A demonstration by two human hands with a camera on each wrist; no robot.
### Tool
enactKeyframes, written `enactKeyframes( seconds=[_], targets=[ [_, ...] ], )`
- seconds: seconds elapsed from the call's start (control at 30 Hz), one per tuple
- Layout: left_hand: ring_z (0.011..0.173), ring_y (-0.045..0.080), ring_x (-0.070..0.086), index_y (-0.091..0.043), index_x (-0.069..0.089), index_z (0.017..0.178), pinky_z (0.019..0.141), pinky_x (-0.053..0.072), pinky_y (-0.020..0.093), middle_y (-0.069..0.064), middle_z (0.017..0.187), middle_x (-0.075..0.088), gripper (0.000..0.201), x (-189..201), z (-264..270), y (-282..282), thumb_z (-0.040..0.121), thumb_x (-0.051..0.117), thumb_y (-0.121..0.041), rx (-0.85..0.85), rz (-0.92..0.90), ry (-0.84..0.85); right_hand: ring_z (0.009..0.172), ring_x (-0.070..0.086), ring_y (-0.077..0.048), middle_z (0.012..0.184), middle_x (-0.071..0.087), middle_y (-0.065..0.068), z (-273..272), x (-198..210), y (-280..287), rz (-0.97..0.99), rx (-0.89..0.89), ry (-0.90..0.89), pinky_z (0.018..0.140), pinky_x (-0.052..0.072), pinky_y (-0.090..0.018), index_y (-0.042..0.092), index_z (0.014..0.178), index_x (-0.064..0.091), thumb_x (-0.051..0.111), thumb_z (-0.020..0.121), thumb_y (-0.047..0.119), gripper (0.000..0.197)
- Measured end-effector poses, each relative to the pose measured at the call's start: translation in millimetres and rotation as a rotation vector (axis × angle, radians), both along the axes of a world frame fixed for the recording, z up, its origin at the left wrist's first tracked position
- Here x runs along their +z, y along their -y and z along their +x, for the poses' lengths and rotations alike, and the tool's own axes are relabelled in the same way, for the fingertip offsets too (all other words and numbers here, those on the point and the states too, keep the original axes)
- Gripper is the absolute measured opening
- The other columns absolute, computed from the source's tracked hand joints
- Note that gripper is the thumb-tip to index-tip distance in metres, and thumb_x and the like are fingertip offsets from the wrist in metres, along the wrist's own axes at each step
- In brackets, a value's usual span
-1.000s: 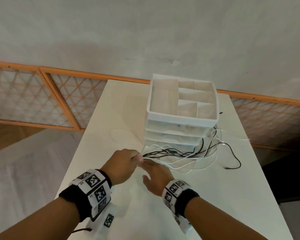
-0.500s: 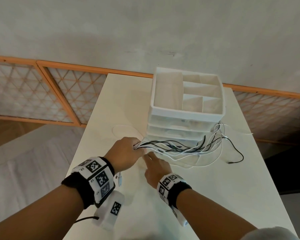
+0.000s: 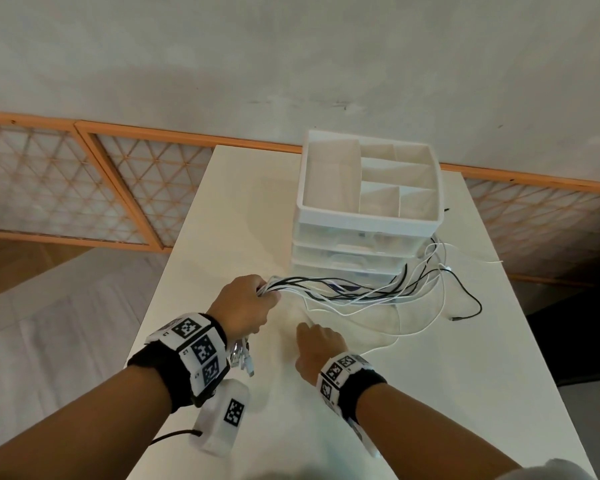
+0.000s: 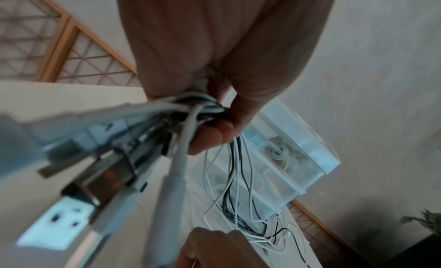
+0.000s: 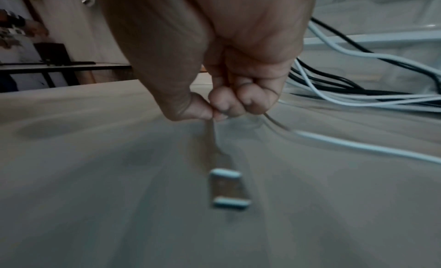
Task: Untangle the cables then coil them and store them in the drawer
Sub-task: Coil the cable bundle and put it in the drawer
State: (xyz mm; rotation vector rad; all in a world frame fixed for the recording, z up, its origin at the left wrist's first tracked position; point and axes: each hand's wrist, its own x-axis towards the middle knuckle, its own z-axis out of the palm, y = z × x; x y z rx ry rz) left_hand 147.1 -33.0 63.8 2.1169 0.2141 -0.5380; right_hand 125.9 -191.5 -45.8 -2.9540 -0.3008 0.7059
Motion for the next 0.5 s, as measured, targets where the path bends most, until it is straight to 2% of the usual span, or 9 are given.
enactKeyframes(
  seconds=[0.07,0.13,0.23,0.3,0.4,0.5],
  targets=[
    [0.053,0.02,0.055,-0.006,0.054,0.083,0.055,0.047,0.032,0.009,0.067,0.059,0.018,-2,-4,3,0.097,0.055,-0.019,0.09,-0.115,-0.058,0.107,0.063,-0.033,0.116,0.064,-0.012,-9,5,12,0.066,-0.075,-0.058,0.087,0.051,-0.037,0.012,0.117,0.055,0.059,0.087,0.02,0.031],
    [0.055,0.02,0.058,-0.004,0.054,0.086,0.051,0.05,0.031,0.011,0.07,0.059,0.016,-2,-8,6,0.098,0.054,-0.013,0.164,-0.23,-0.113,0.098,0.064,-0.028,0.104,0.067,-0.007,-14,16,24,0.191,-0.177,-0.095,0.077,0.05,-0.03,0.014,0.102,0.064,0.059,0.083,0.025,0.022],
    [0.063,0.026,0.063,0.0,0.054,0.093,0.054,0.056,0.034,0.014,0.074,0.061,0.013,0,-12,12,0.1,0.052,-0.011,0.236,-0.354,-0.192,0.066,0.063,-0.013,0.069,0.067,0.004,-19,42,41,0.504,-0.332,-0.105,0.062,0.044,-0.022,0.015,0.079,0.066,0.064,0.08,0.026,0.011],
    [0.072,0.032,0.066,0.001,0.054,0.098,0.064,0.061,0.039,0.017,0.077,0.064,0.013,3,-13,18,0.102,0.05,-0.011,0.259,-0.433,-0.23,0.05,0.062,-0.013,0.057,0.067,0.0,-20,62,48,0.782,-0.458,-0.123,0.056,0.045,-0.023,0.014,0.073,0.066,0.066,0.079,0.019,0.008],
    [0.083,0.035,0.069,0.003,0.053,0.11,0.077,0.059,0.041,0.021,0.089,0.069,0.018,10,-14,31,0.103,0.048,-0.012,0.22,-0.513,-0.24,0.049,0.06,-0.022,0.067,0.071,-0.011,-21,86,51,1.085,-0.53,-0.128,0.057,0.047,-0.029,0.013,0.072,0.066,0.065,0.084,0.006,0.014],
    [0.077,0.032,0.07,0.004,0.052,0.119,0.081,0.058,0.044,0.019,0.095,0.069,0.027,17,-17,43,0.103,0.048,-0.017,0.087,-0.514,-0.206,0.052,0.057,-0.023,0.071,0.072,-0.018,-22,104,47,1.15,-0.525,-0.085,0.058,0.048,-0.032,0.007,0.076,0.066,0.067,0.087,0.008,0.012]
  ],
)
